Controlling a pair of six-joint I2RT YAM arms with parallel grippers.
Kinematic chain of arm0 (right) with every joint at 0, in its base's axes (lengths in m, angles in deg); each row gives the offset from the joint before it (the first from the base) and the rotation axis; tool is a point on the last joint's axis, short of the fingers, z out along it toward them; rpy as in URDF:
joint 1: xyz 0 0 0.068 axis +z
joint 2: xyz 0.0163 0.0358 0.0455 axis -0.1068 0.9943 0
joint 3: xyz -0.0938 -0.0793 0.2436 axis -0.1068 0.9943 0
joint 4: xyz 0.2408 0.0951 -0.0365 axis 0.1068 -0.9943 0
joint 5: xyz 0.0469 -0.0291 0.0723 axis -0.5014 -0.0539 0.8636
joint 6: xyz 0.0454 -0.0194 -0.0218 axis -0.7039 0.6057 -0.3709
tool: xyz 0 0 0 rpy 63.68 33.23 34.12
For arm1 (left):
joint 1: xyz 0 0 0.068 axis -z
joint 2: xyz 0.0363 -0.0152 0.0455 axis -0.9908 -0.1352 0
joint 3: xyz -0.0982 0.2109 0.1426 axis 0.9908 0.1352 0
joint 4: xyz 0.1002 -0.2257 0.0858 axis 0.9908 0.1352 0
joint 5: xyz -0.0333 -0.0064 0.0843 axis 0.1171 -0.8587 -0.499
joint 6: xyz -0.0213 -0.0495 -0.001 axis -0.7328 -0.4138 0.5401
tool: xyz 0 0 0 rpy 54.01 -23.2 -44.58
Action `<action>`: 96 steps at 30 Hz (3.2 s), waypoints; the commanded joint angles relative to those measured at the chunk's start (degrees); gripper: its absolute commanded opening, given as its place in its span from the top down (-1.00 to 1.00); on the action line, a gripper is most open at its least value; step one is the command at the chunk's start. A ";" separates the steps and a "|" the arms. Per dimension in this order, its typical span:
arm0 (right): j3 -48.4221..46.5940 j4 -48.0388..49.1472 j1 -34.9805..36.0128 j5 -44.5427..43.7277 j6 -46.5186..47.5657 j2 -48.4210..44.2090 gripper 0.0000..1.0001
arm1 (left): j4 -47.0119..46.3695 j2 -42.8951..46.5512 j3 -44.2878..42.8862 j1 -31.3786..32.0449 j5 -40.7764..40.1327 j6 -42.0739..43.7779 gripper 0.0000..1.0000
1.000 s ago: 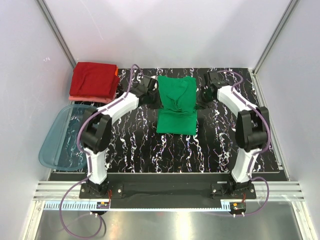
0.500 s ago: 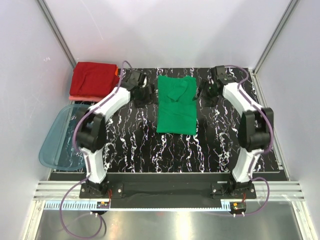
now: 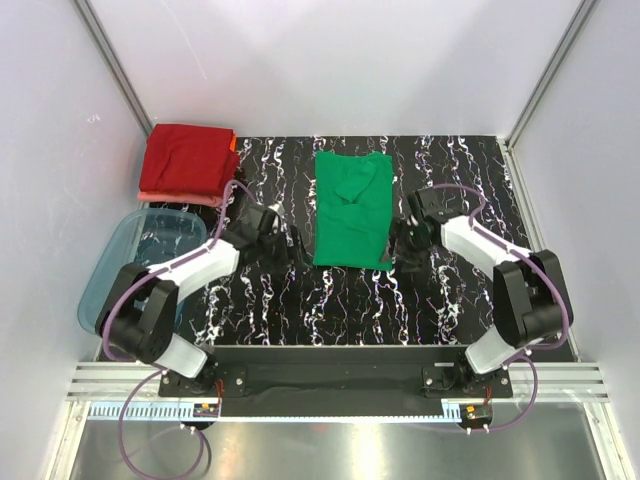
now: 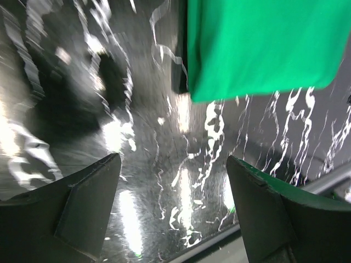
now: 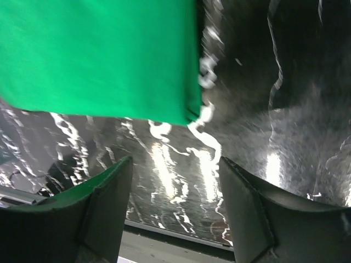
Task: Fold and stack the t-shirts
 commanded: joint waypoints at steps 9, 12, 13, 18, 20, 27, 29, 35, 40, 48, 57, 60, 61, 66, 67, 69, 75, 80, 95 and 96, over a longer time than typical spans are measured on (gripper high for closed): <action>11.21 17.14 -4.08 6.42 -3.00 -2.48 -0.30 | -20.48 -4.81 4.23 1.07 4.90 -8.18 -0.59; 12.18 20.12 -5.58 7.91 -3.35 -0.72 -0.22 | -21.71 -6.57 4.32 1.51 4.63 -8.62 -0.57; 12.35 20.74 -5.84 8.18 -3.44 0.24 -0.20 | -22.33 -7.61 4.24 1.69 4.81 -8.71 -0.56; 12.70 23.03 -6.20 9.76 -3.45 2.97 -0.06 | -23.03 -10.08 3.97 2.22 4.72 -9.14 -0.44; 13.23 23.56 -6.29 9.94 -3.44 3.24 -0.02 | -23.65 -10.53 4.50 2.39 4.37 -9.41 -0.41; 13.76 24.09 -6.55 10.20 -3.00 3.95 0.20 | -26.64 -11.93 6.08 2.83 3.84 -10.55 -0.20; 13.93 24.09 -6.81 10.20 -3.09 3.95 0.39 | -27.34 -12.37 6.08 2.92 3.75 -10.64 -0.10; 14.11 24.17 -7.25 10.73 -3.27 3.77 0.89 | -29.19 -13.69 4.68 3.01 3.05 -11.08 0.55; 15.07 24.09 -7.25 11.78 -4.06 1.75 1.00 | -29.89 -12.82 4.93 4.24 2.61 -11.17 1.00; 18.24 18.21 -7.17 14.42 -7.05 -10.96 1.00 | -22.87 1.92 12.22 8.89 -2.92 -11.87 1.00; 20.17 -0.78 -6.11 15.30 -9.24 -33.64 1.00 | -6.64 24.42 16.19 21.89 -13.54 -15.03 1.00; 21.32 -4.99 -2.25 14.69 -11.52 -39.80 1.00 | -1.18 30.58 16.19 27.69 -18.47 -17.22 1.00; 21.40 -7.09 -1.11 13.99 -13.18 -41.30 1.00 | -0.02 31.91 16.36 28.84 -19.27 -17.93 1.00; 19.92 -12.47 3.73 10.56 -17.06 -49.39 1.00 | 5.78 38.50 16.19 35.61 -23.14 -22.76 1.00; 18.87 -14.04 3.73 10.03 -17.15 -49.84 1.00 | 6.32 38.87 15.84 35.96 -23.32 -23.03 1.00; 17.55 -15.20 3.73 8.36 -16.81 -50.11 1.00 | 7.80 39.13 14.27 36.06 -24.01 -22.68 1.00; 9.91 -17.83 3.65 3.53 -12.95 -45.63 1.00 | 12.63 36.50 6.88 35.97 -29.02 -18.99 1.00; 3.66 -18.01 3.73 -1.13 -10.39 -38.97 1.00 | 15.20 32.55 0.38 33.60 -30.26 -15.22 1.00; -14.54 -13.18 -1.35 -4.13 -0.37 -13.66 1.00 | 13.97 16.39 -12.10 12.33 -16.91 -2.30 1.00; -15.76 -12.31 -1.97 -3.60 0.33 -12.42 1.00 | 13.79 15.24 -12.81 11.54 -16.29 -1.86 1.00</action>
